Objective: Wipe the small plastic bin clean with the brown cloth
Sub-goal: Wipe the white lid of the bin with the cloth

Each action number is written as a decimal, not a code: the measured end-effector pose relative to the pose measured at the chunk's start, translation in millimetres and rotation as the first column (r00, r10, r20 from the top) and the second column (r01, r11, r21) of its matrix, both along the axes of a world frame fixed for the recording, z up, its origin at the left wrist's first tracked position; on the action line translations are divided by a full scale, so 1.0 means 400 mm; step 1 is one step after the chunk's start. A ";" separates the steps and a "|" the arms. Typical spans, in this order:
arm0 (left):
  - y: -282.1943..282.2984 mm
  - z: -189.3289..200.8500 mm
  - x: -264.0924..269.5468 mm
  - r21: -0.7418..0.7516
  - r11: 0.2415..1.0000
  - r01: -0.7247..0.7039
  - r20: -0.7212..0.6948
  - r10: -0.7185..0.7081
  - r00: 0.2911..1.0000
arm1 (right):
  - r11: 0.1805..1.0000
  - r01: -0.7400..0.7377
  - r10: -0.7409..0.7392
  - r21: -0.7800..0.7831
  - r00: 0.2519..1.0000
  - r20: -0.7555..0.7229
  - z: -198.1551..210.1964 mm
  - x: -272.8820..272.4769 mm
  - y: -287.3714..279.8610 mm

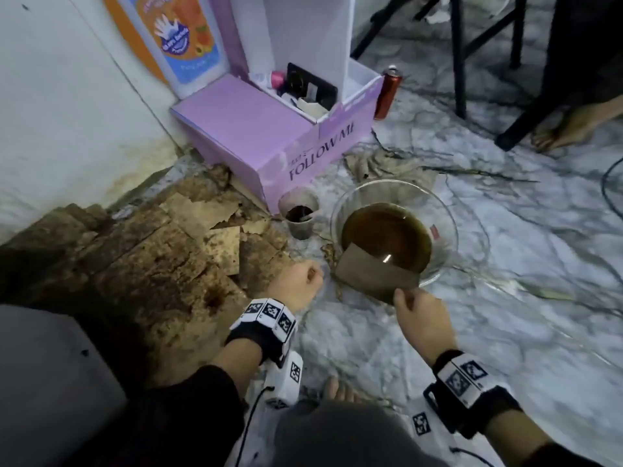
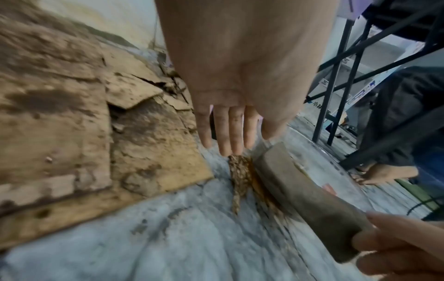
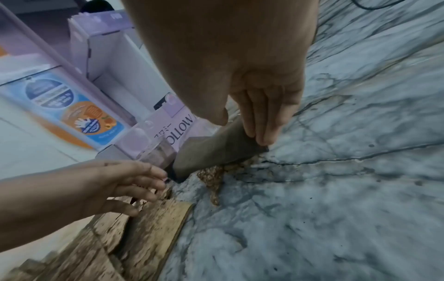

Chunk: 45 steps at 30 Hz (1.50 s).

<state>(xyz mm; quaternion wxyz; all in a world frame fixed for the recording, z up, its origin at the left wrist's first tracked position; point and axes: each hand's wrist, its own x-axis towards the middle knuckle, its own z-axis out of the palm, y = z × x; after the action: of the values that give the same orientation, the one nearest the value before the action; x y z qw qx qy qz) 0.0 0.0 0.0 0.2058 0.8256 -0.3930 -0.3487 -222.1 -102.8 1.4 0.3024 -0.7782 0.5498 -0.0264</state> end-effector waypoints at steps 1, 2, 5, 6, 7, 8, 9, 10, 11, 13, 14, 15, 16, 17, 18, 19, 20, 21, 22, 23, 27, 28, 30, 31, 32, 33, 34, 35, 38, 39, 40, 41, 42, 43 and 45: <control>-0.021 -0.010 -0.014 -0.024 1.000 -0.010 -0.017 0.009 1.000 | 0.999 0.054 -0.054 0.000 0.999 0.002 -0.003 -0.007 -0.007; -0.039 -0.014 -0.028 -0.037 0.999 -0.024 -0.020 0.023 1.000 | 0.995 0.098 -0.098 -0.022 0.995 -0.007 -0.010 -0.015 -0.017; -0.082 -0.020 -0.073 -0.029 0.999 -0.025 -0.005 0.025 1.000 | 0.986 0.167 -0.168 -0.021 0.985 -0.037 -0.035 -0.022 -0.032; -0.091 -0.026 -0.081 -0.037 0.998 -0.042 0.002 0.042 0.999 | 0.985 0.175 -0.175 -0.002 0.984 -0.035 -0.042 -0.020 -0.038; -0.099 -0.033 -0.086 -0.040 0.997 -0.065 0.004 0.065 0.998 | 0.984 0.177 -0.177 0.029 0.984 -0.014 -0.053 -0.021 -0.047; -0.104 -0.041 -0.090 -0.047 0.994 -0.093 0.000 0.094 0.996 | 0.981 0.180 -0.182 0.076 0.983 0.010 -0.059 -0.025 -0.057; -0.108 -0.048 -0.093 -0.046 0.991 -0.127 -0.013 0.126 0.992 | 0.974 0.183 -0.192 0.132 0.979 0.065 -0.062 -0.025 -0.064; -0.110 -0.051 -0.095 -0.051 0.986 -0.157 -0.027 0.156 0.987 | 0.964 0.189 -0.212 0.186 0.971 0.113 -0.062 -0.026 -0.069; -0.110 -0.054 -0.097 -0.058 0.981 -0.185 -0.041 0.183 0.982 | 0.954 0.195 -0.234 0.229 0.959 0.160 -0.065 -0.027 -0.071; -0.108 -0.062 -0.098 -0.078 0.971 -0.224 -0.066 0.219 0.973 | 0.943 0.192 -0.254 0.273 0.944 0.213 -0.067 -0.029 -0.069; -0.107 -0.065 -0.096 -0.089 0.968 -0.233 -0.077 0.227 0.971 | 0.943 0.186 -0.251 0.278 0.942 0.222 -0.071 -0.029 -0.066; -0.106 -0.067 -0.094 -0.093 0.966 -0.239 -0.087 0.231 0.969 | 0.945 0.178 -0.244 0.276 0.943 0.227 -0.078 -0.028 -0.065; -0.104 -0.071 -0.092 -0.101 0.966 -0.240 -0.093 0.231 0.969 | 0.947 0.168 -0.235 0.273 0.943 0.236 -0.081 -0.027 -0.064; -0.102 -0.072 -0.091 -0.108 0.965 -0.240 -0.101 0.229 0.968 | 0.951 0.155 -0.223 0.267 0.942 0.250 -0.082 -0.025 -0.063; -0.098 -0.069 -0.091 -0.124 0.963 -0.238 -0.113 0.224 0.968 | 0.958 0.135 -0.203 0.253 0.942 0.266 -0.075 -0.024 -0.061; -0.093 -0.065 -0.089 -0.136 0.962 -0.235 -0.120 0.219 0.968 | 0.965 0.111 -0.180 0.236 0.940 0.291 -0.065 -0.022 -0.059; -0.086 -0.058 -0.086 -0.155 0.962 -0.224 -0.121 0.206 0.971 | 0.972 0.082 -0.153 0.221 0.932 0.328 -0.053 -0.018 -0.057; -0.079 -0.046 -0.082 -0.176 0.962 -0.210 -0.115 0.192 0.975 | 0.978 0.050 -0.122 0.200 0.922 0.367 -0.037 -0.013 -0.056; -0.070 -0.031 -0.077 -0.205 0.959 -0.197 -0.108 0.178 0.978 | 0.985 0.017 -0.085 0.172 0.913 0.398 -0.015 -0.006 -0.055; -0.060 -0.007 -0.073 -0.236 0.952 -0.193 -0.103 0.173 0.979 | 0.991 -0.019 -0.038 0.130 0.905 0.423 0.008 0.001 -0.056; -0.003 0.109 -0.042 -0.352 0.908 -0.226 -0.087 0.209 0.974 | 0.993 -0.119 0.107 -0.007 0.868 0.486 0.125 0.042 -0.064; 0.015 0.145 -0.034 -0.395 0.887 -0.237 -0.080 0.224 0.971 | 0.988 -0.148 0.149 -0.042 0.854 0.499 0.159 0.055 -0.065; 0.054 0.222 -0.020 -0.470 0.841 -0.268 -0.073 0.265 0.961 | 0.971 -0.224 0.237 -0.088 0.827 0.510 0.221 0.083 -0.064; 0.075 0.266 -0.016 -0.501 0.819 -0.280 -0.071 0.284 0.956 | 0.958 -0.264 0.282 -0.110 0.817 0.503 0.254 0.098 -0.059; 0.099 0.301 -0.008 -0.527 0.800 -0.287 -0.055 0.305 0.951 | 0.944 -0.303 0.328 -0.133 0.806 0.492 0.289 0.113 -0.052; 0.124 0.340 -0.004 -0.556 0.779 -0.289 -0.035 0.325 0.945 | 0.927 -0.341 0.373 -0.157 0.794 0.480 0.326 0.128 -0.042; 0.151 0.375 0.002 -0.583 0.757 -0.293 -0.019 0.348 0.937 | 0.906 -0.377 0.422 -0.191 0.775 0.470 0.365 0.145 -0.030; 0.180 0.412 0.007 -0.608 0.736 -0.299 -0.008 0.371 0.929 | 0.883 -0.417 0.468 -0.216 0.751 0.466 0.412 0.164 -0.012; 0.274 0.507 0.025 -0.669 0.674 -0.314 0.048 0.461 0.886 | 0.812 -0.502 0.583 -0.298 0.667 0.465 0.534 0.216 0.046; 0.307 0.536 0.030 -0.686 0.655 -0.317 0.067 0.491 0.869 | 0.784 -0.530 0.620 -0.324 0.639 0.455 0.569 0.233 0.069; 0.342 0.564 0.036 -0.705 0.634 -0.319 0.081 0.518 0.851 | 0.758 -0.553 0.652 -0.346 0.617 0.440 0.599 0.251 0.091; 0.379 0.589 0.042 -0.719 0.618 -0.318 0.096 0.541 0.836 | 0.733 -0.575 0.680 -0.364 0.596 0.426 0.628 0.269 0.116; 0.417 0.610 0.050 -0.729 0.607 -0.316 0.109 0.560 0.821 | 0.706 -0.596 0.707 -0.383 0.575 0.412 0.655 0.287 0.141; 0.455 0.634 0.054 -0.738 0.595 -0.319 0.120 0.580 0.806 | 0.681 -0.614 0.732 -0.400 0.559 0.389 0.683 0.307 0.168; 0.533 0.669 0.065 -0.741 0.578 -0.341 0.136 0.627 0.767 | 0.625 -0.653 0.781 -0.429 0.519 0.347 0.733 0.347 0.224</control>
<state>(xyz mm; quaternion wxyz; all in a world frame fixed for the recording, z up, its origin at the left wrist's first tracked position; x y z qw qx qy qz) 26.2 213.4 267.8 0.4997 0.8184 -0.2772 0.0605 -83.2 -13.0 294.4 0.3194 -0.9301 0.0690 -0.1677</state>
